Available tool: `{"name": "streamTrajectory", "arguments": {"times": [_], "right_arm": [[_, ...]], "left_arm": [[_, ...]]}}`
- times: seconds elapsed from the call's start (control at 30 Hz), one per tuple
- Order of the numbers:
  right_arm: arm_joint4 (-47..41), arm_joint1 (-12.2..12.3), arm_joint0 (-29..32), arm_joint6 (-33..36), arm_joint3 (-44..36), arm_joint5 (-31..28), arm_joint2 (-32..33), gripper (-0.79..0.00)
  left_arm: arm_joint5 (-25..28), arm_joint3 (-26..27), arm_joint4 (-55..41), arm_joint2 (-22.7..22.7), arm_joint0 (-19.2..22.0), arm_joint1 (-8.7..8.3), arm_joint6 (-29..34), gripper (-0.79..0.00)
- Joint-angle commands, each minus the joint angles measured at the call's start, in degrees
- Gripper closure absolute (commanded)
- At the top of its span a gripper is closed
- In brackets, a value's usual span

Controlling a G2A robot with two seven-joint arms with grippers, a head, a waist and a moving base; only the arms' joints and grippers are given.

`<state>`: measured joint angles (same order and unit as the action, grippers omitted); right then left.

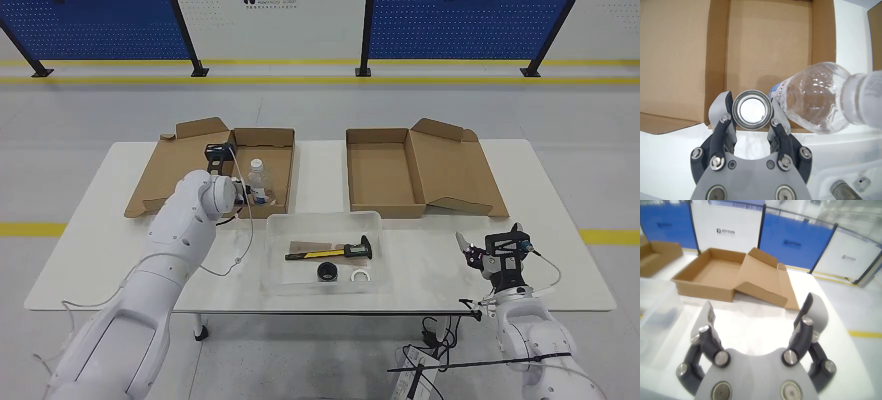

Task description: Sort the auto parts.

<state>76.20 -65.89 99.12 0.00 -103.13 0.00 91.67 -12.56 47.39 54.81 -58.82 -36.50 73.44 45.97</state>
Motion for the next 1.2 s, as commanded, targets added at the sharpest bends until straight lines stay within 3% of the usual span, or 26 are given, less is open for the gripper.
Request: {"name": "streamTrajectory", "arguments": {"times": [0.0,0.07,0.37,1.17], "right_arm": [[0.0,0.0,0.0,0.0,0.0,0.0,0.0,-0.785],[0.0,0.0,0.0,0.0,0.0,0.0,0.0,-0.785],[0.0,0.0,0.0,0.0,0.0,0.0,0.0,-0.785],[0.0,0.0,0.0,0.0,0.0,0.0,0.0,-0.785]], "left_arm": [[0.0,0.2,0.2,-0.2,-0.1,-0.02,0.1,-0.554],[0.0,0.3,0.3,-0.4,-0.2,-0.04,0.2,-0.563],[0.2,1.9,1.2,-1.5,-0.3,-0.24,0.6,-0.785],[-0.8,17.0,5.6,-8.4,-3.2,-2.4,5.8,-0.785]]}}
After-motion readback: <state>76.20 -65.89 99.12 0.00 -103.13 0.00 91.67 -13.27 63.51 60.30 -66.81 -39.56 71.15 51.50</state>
